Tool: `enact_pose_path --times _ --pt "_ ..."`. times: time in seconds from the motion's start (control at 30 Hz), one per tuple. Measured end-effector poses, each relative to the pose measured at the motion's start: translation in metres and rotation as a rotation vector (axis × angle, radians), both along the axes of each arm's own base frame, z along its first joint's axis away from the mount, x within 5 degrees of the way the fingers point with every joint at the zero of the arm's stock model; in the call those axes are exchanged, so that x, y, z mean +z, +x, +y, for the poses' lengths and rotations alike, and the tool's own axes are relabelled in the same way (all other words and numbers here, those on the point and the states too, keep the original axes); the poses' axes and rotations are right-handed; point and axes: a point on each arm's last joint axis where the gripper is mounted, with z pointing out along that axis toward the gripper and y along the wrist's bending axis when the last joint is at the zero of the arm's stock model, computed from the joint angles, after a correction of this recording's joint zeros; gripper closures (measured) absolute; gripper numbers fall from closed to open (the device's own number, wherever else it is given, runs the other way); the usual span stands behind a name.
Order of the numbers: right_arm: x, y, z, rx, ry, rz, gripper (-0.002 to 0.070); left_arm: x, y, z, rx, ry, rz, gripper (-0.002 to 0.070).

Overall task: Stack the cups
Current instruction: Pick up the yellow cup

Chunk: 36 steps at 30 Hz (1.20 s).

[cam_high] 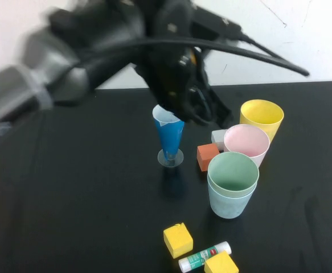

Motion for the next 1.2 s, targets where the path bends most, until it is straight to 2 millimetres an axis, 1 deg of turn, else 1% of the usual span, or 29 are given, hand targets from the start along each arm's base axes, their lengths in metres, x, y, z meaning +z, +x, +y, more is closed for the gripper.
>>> enact_pose_path --times 0.03,0.1,0.2,0.27,0.33,0.37,0.43,0.6,0.77,0.87,1.0,1.2 --pt "0.0 -0.001 0.001 0.011 0.003 0.014 0.0679 0.009 -0.007 0.006 0.002 -0.009 -0.016 0.0655" --pt "0.005 -0.003 0.003 0.047 -0.025 0.031 0.0679 0.02 -0.022 0.019 0.004 -0.017 -0.031 0.0665" --pt "0.03 -0.009 0.006 0.107 -0.115 -0.017 0.0679 0.027 -0.045 0.039 0.003 -0.027 -0.043 0.0671" --pt "0.052 -0.014 0.008 0.135 -0.172 -0.063 0.0679 0.025 -0.06 0.051 0.012 -0.037 -0.038 0.0673" --pt "0.068 -0.013 0.009 0.159 -0.208 -0.051 0.0679 0.026 -0.076 0.065 0.021 -0.058 -0.05 0.0673" --pt "0.077 -0.012 0.009 0.177 -0.24 -0.032 0.0679 0.024 -0.084 0.072 0.024 -0.066 -0.052 0.0673" --pt "0.086 -0.006 0.011 0.223 -0.298 0.032 0.0679 0.02 -0.098 0.083 0.034 -0.078 -0.05 0.0673" --pt "0.11 0.019 0.015 0.355 -0.409 0.208 0.0679 -0.001 -0.134 0.112 0.057 -0.1 -0.035 0.0673" --pt "0.136 0.043 0.019 0.484 -0.504 0.292 0.0679 -0.022 -0.162 0.136 0.057 -0.128 -0.047 0.0673" --pt "0.15 0.056 0.022 0.541 -0.52 0.314 0.0679 -0.037 -0.176 0.147 0.067 -0.135 -0.046 0.0673" --pt "0.16 0.069 0.026 0.623 -0.521 0.331 0.0679 -0.051 -0.189 0.159 0.077 -0.149 -0.056 0.0673" --pt "0.176 0.089 0.039 0.791 -0.476 0.316 0.0679 -0.063 -0.204 0.171 0.081 -0.17 -0.074 0.0673"
